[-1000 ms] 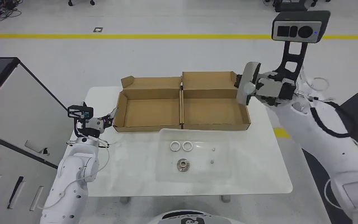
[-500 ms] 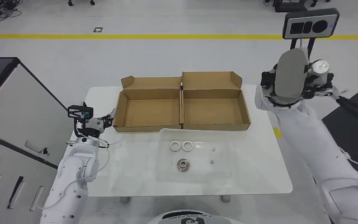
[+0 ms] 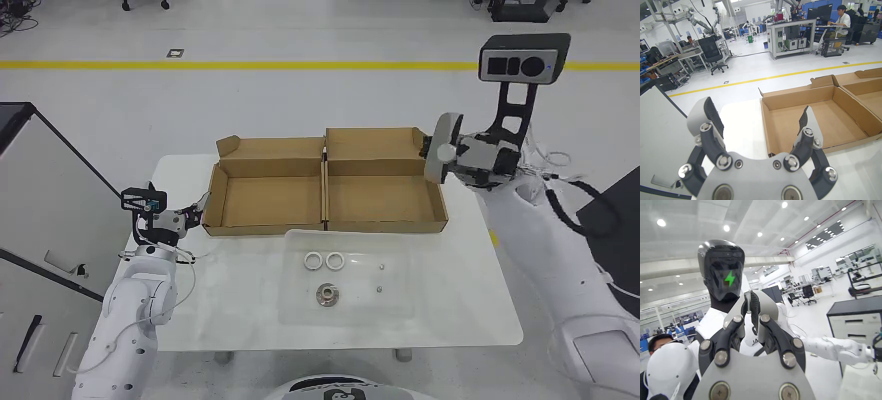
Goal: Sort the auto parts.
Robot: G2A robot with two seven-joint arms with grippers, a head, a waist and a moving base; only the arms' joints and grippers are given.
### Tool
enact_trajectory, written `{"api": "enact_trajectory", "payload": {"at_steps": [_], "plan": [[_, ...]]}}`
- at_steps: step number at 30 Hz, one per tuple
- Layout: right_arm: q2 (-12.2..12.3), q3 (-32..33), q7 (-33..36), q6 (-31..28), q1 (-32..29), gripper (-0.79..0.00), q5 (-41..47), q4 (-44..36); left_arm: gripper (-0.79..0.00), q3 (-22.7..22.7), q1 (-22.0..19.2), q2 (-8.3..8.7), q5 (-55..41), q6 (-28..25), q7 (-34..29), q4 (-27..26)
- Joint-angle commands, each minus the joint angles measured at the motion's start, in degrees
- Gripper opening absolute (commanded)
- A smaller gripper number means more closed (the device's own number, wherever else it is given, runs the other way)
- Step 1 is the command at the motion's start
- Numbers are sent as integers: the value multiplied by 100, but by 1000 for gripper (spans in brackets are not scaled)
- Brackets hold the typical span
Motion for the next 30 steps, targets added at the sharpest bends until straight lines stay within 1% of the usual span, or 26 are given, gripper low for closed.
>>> {"api": "enact_trajectory", "payload": {"at_steps": [1,3,6,9,15,21,30], "plan": [[-11,33,-83,-2,-27,-785,-265,-28,0,0,0,0,0,0,0,0],[-20,77,-132,9,-47,-785,-453,-56,0,0,0,0,0,0,0,0],[-39,116,-177,43,-104,-785,-507,-106,0,0,0,0,0,0,0,0],[-65,147,-153,73,-175,-785,-279,-156,0,0,0,0,0,0,0,0],[-137,174,128,207,-280,-785,530,-181,0,0,0,0,0,0,0,0],[-210,219,394,405,-303,-785,976,-152,0,0,0,0,0,0,0,0],[-210,219,394,405,-303,-785,976,-152,0,0,0,0,0,0,0,0]]}}
